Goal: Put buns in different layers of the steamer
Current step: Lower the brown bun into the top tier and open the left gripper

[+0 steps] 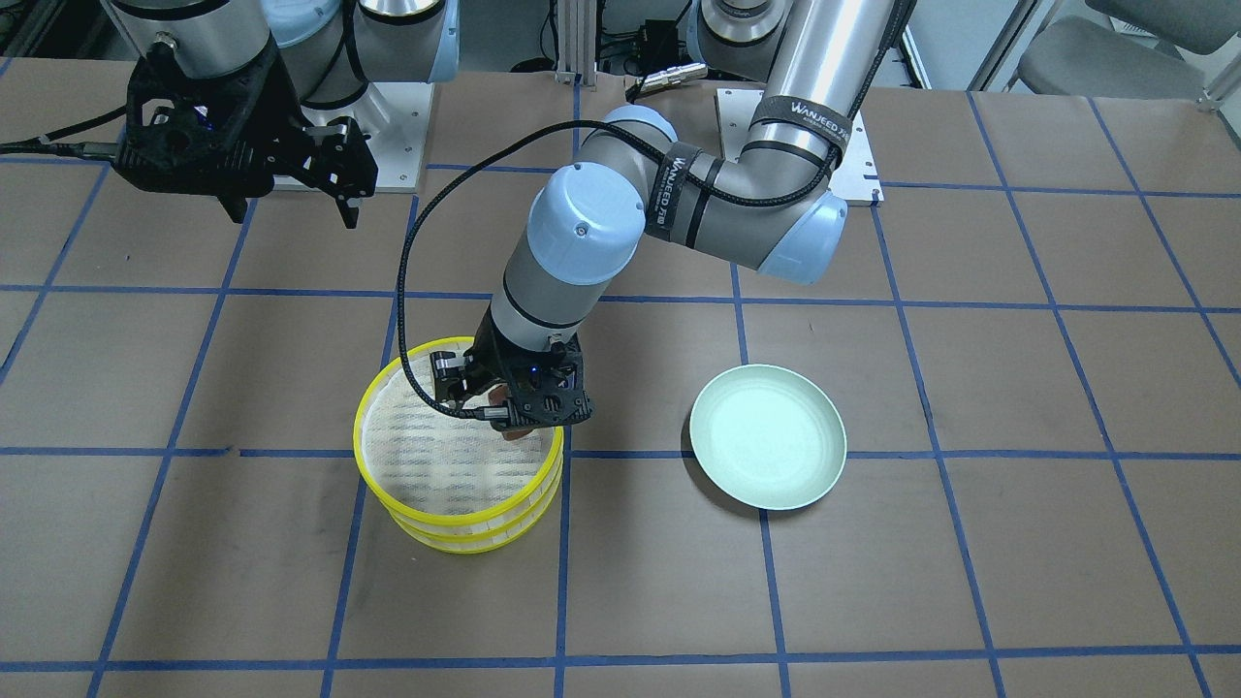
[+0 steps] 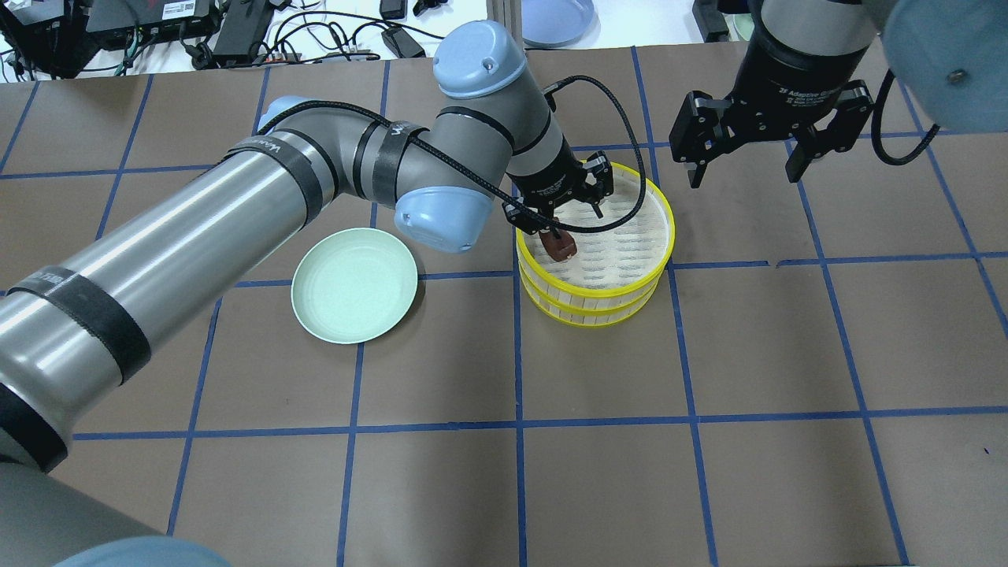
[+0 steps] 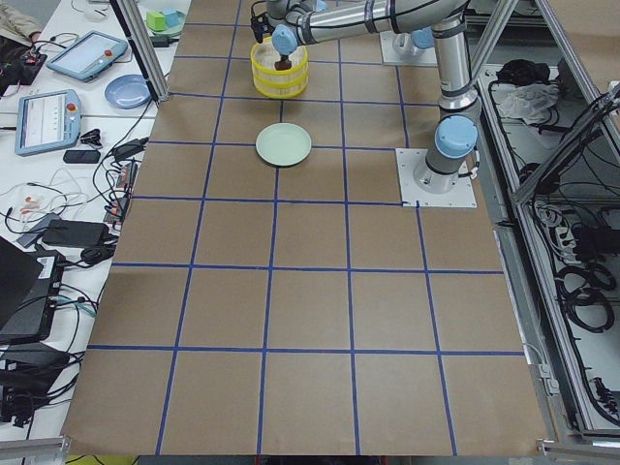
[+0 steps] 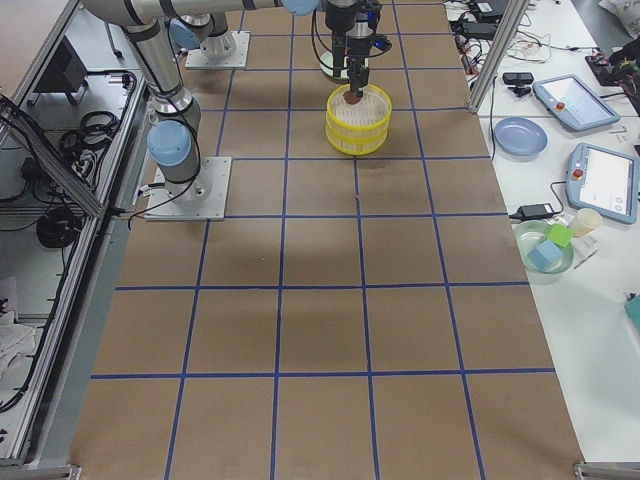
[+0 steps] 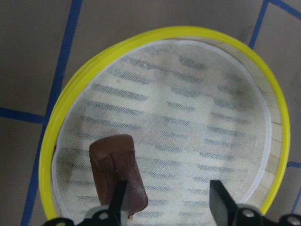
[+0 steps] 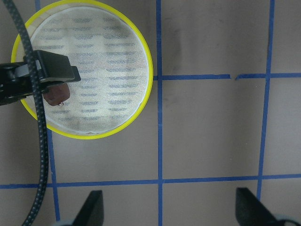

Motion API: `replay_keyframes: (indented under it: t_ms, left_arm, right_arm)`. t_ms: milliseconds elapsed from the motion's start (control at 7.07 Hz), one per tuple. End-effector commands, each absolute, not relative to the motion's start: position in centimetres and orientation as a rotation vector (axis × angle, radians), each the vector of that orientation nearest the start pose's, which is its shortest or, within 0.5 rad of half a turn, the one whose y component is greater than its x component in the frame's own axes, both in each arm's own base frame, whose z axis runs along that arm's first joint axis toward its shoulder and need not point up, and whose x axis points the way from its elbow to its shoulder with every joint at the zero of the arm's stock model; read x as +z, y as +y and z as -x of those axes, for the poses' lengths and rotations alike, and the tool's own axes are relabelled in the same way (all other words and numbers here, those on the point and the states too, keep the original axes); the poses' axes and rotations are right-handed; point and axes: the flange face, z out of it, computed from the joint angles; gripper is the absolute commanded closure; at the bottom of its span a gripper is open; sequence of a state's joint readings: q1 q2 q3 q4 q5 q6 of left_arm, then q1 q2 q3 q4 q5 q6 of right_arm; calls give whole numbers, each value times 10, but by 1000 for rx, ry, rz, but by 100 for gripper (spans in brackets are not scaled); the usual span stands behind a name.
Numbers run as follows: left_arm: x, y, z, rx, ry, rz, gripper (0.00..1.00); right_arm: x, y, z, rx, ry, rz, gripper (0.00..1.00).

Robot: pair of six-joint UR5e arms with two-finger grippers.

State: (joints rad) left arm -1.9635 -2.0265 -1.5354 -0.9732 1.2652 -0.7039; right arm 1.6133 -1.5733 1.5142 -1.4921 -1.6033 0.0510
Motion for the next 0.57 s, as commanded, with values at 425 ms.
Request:
replay_keyframes:
  t_ms: [425]
  left_arm:
    - [393, -554, 311, -230, 3272, -9, 22]
  right_arm:
    - [439, -540, -154, -4, 3165, -7, 0]
